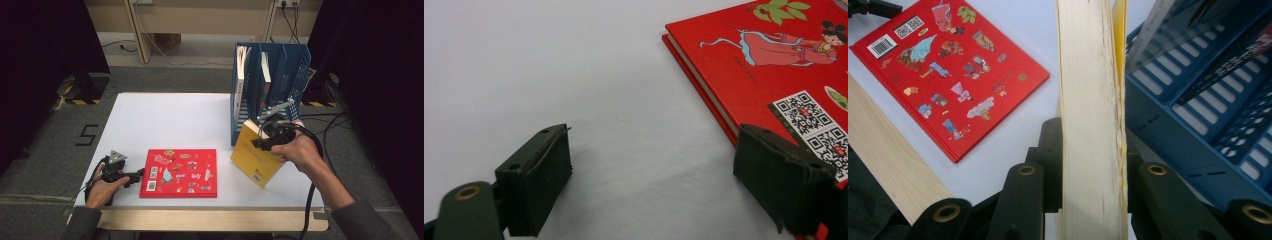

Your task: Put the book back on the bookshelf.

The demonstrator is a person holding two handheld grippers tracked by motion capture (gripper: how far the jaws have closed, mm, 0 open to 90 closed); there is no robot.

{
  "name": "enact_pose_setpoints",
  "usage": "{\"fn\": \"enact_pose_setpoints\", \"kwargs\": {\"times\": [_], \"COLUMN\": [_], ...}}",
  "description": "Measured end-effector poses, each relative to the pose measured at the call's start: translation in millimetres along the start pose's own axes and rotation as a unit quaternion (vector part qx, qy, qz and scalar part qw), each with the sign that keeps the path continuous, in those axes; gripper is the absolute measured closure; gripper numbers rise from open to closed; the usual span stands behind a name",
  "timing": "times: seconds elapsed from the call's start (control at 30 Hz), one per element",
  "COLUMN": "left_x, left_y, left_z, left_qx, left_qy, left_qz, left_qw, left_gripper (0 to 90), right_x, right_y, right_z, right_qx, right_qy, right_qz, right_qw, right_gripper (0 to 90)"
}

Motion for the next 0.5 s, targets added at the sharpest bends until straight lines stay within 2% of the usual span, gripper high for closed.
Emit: {"fn": "enact_pose_setpoints", "kwargs": {"times": [0.17,0.2,0.3,0.5], "left_x": [0.2,0.2,0.7,1.2], "left_y": [0.0,0.0,-0.1,0.5], "left_z": [0.1,0.2,0.2,0.8], "left_qx": [0.000,0.000,-0.002,0.004], "left_qy": [-0.001,-0.002,-0.004,-0.008], "left_qz": [0.001,0.001,0.005,0.006], "left_qw": [1.0000,1.0000,1.0000,0.9999], "left_gripper": [14.5,14.4,14.2,13.4], "right_x": [4.2,4.7,3.7,3.5], "right_y": [-4.0,-3.3,-4.9,-5.9], "right_z": [-13.5,-15.3,-20.7,-33.2], "right_qx": [0.007,0.001,0.003,0.014], "right_qy": [-0.025,-0.025,-0.034,-0.033], "right_qz": [0.008,0.010,0.013,0.014], "right_qw": [0.9996,0.9997,0.9993,0.9993], "right_gripper": [74.3,74.3,74.2,74.1]}}
Point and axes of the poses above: each handheld gripper's, and its own axes: z roughly forward along the jaws, x roughly out of its underside, y roughly to its left, the point moved 7 cm from there along z, roughly forward along the jaws, and after that the axes turned 11 degrees about -x, right-handed, at the moved point
